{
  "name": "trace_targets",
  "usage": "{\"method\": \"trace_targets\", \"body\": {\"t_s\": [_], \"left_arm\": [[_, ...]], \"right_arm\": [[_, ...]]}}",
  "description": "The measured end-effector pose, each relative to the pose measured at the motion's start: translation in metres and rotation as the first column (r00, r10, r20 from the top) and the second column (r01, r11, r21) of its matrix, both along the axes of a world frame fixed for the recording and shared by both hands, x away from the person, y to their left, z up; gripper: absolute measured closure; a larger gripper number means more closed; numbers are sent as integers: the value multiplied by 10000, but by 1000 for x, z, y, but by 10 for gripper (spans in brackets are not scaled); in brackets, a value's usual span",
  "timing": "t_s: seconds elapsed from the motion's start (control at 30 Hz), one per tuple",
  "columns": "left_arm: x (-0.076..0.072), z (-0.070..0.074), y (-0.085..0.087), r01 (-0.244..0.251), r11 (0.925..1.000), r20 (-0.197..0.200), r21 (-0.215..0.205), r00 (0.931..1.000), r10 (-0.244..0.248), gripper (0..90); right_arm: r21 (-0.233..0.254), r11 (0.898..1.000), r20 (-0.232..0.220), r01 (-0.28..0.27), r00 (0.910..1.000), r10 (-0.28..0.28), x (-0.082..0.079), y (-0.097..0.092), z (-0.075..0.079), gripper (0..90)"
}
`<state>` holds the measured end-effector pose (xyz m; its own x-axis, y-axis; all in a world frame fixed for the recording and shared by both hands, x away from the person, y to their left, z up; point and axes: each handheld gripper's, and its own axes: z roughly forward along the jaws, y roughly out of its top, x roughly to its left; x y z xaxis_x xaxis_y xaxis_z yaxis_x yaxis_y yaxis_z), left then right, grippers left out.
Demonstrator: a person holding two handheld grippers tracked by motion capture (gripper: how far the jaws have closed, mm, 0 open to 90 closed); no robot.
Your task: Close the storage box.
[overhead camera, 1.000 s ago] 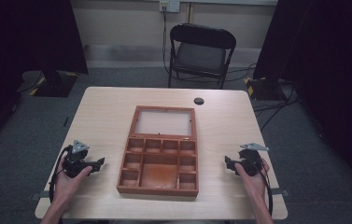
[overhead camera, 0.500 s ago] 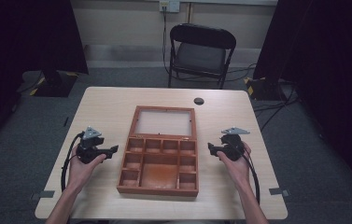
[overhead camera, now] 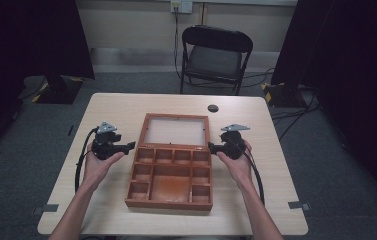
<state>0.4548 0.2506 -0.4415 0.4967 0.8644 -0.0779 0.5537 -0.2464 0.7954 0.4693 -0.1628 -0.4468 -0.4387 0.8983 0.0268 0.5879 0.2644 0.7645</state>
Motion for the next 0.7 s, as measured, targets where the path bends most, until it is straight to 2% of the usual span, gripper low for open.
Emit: {"method": "trace_targets", "body": {"t_s": [0.03, 0.1, 0.13, 0.17, 0.2, 0.27, 0.3, 0.33, 0.37, 0.43, 0.5, 0.53, 0.57, 0.7], "left_arm": [[4, 0, -1, -3, 10000, -13, 49, 10000, 3, 298], [12, 0, -3, -199, 9997, -139, -111, 9997, 198, 299], [16, -1, -4, -189, 9998, -144, -100, 9997, 187, 305], [20, -2, -5, -230, 9992, -156, -319, 9996, 225, 305], [24, -3, -7, -303, 9989, -239, -368, 9993, 295, 315], [32, -7, -10, -442, 9986, -363, -304, 9984, 431, 321], [35, -9, -12, -621, 9981, -391, -57, 9973, 619, 345], [40, -13, -17, -744, 9970, -575, -200, 9957, 731, 359], [40, -13, -17, -744, 9970, -575, -200, 9957, 731, 356], [45, -15, -19, -628, 9967, -815, -508, 9950, 586, 356], [48, -17, -23, -629, 9972, -873, -408, 9944, 591, 357], [51, -19, -25, -573, 9968, -1087, -553, 9928, 510, 361], [51, -19, -25, -573, 9968, -1087, -553, 9928, 510, 361], [59, -25, -27, -426, 9975, -1400, -556, 9896, 344, 358]], "right_arm": [[20, 9999, 39, -99, 9999, 99, 3, 1, -1, 295], [-9, 10000, -111, -42, 9999, 42, 9, 5, -3, 294], [143, 9999, -121, -63, 9999, 64, 15, 8, -4, 293], [143, 9999, -121, -63, 9999, 64, 15, 8, -4, 293], [221, 9997, -177, -77, 9998, 81, 18, 9, -4, 293], [158, 9998, -154, -91, 9998, 94, 23, 12, -7, 290], [124, 9999, -219, -59, 9997, 61, 25, 14, -8, 285], [-37, 10000, -260, -89, 9996, 88, 30, 18, -12, 284], [-37, 10000, -260, -89, 9996, 88, 30, 18, -12, 284], [139, 9999, -356, -56, 9993, 61, 34, 21, -14, 280], [156, 9998, -245, -80, 9997, 84, 36, 24, -14, 277], [203, 9997, -253, -123, 9996, 128, 37, 26, -16, 269], [203, 9997, -253, -123, 9996, 128, 37, 26, -16, 269], [781, 9969, -464, -14, 9989, 50, 41, 25, -21, 228]]}}
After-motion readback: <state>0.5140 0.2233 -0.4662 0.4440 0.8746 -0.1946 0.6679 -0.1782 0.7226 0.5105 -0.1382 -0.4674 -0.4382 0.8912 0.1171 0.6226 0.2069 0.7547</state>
